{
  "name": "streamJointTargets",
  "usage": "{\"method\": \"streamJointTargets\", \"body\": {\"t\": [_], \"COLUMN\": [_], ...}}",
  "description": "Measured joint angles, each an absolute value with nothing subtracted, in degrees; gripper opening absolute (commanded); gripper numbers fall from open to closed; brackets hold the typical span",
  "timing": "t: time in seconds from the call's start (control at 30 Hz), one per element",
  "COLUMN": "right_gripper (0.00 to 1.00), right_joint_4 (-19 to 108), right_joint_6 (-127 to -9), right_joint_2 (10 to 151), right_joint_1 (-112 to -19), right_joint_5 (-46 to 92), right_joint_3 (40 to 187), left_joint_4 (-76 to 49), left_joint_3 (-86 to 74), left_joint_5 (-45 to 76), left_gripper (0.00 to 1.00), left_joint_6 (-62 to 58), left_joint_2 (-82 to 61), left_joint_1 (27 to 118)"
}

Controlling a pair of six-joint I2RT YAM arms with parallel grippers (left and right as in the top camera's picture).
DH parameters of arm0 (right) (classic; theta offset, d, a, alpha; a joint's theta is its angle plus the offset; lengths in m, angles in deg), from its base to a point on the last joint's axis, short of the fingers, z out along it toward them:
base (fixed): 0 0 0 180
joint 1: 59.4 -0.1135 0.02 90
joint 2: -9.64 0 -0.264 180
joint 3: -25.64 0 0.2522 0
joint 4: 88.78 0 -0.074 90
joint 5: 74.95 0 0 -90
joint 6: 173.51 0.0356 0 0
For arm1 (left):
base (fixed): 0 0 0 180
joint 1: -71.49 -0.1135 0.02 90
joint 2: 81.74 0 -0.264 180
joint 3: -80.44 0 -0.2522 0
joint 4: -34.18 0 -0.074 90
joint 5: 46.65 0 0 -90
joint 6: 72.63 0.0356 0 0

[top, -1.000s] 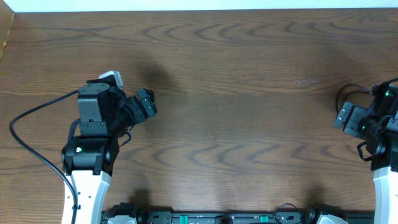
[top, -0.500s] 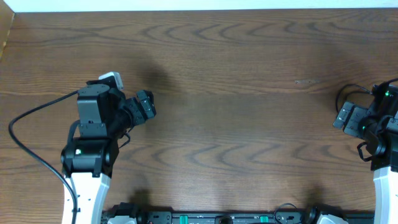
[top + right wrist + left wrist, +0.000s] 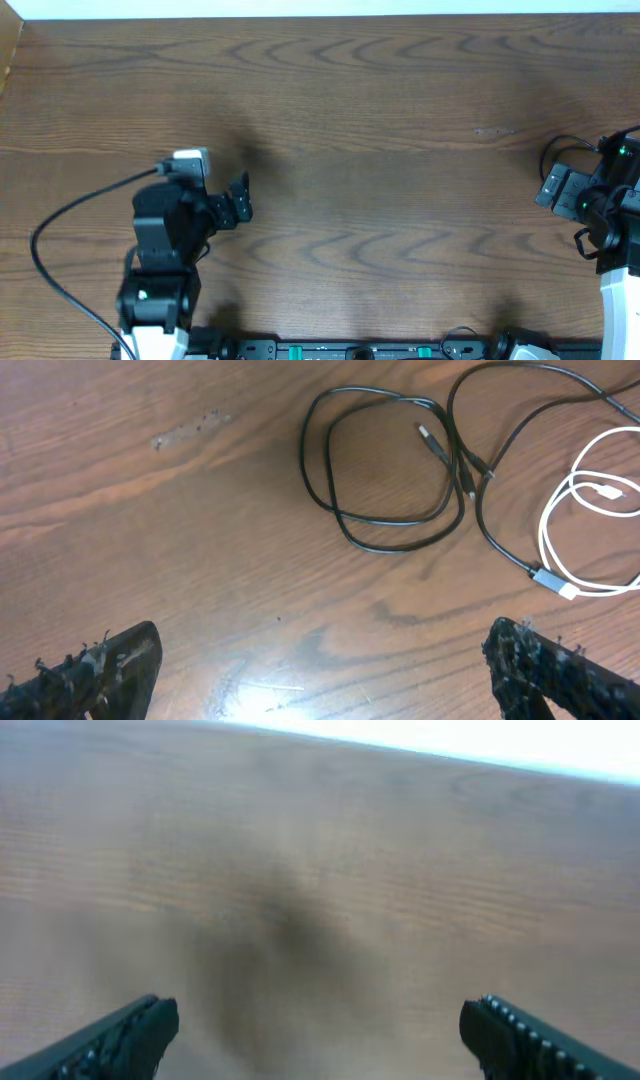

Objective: Untangle cables

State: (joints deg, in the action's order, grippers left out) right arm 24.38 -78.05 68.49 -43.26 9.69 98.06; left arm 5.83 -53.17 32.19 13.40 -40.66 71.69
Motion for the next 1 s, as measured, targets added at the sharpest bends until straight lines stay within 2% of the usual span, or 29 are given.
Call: {"method": "streamJointTargets", "body": {"t": [0.47,0.73,1.0], "right_gripper": [0.99,0.99,0.99], "right_joint_4": [24.3,24.4,24.3], "right_joint_6": [-78.0,-78.0,-78.1], "right_joint_2": [68.5,68.5,68.5], "right_joint_1": [-43.3,-43.3,-43.3], "right_joint_5": [9.7,9.7,9.7], "right_joint_3": [98.1,98.1,98.1], "left_joint_4": [49.6,47.9,34.2], "left_joint_3": [-83.5,-85.5,-85.5], "left_joint_5": [33.6,37.0,38.3], "left_gripper": [0.96,0.96,0.96], "left_joint_6": [14.7,17.3,22.2], "left_joint_2": [-58.0,-62.9,-69.4], "left_joint_1": [71.7,71.7,71.7]}}
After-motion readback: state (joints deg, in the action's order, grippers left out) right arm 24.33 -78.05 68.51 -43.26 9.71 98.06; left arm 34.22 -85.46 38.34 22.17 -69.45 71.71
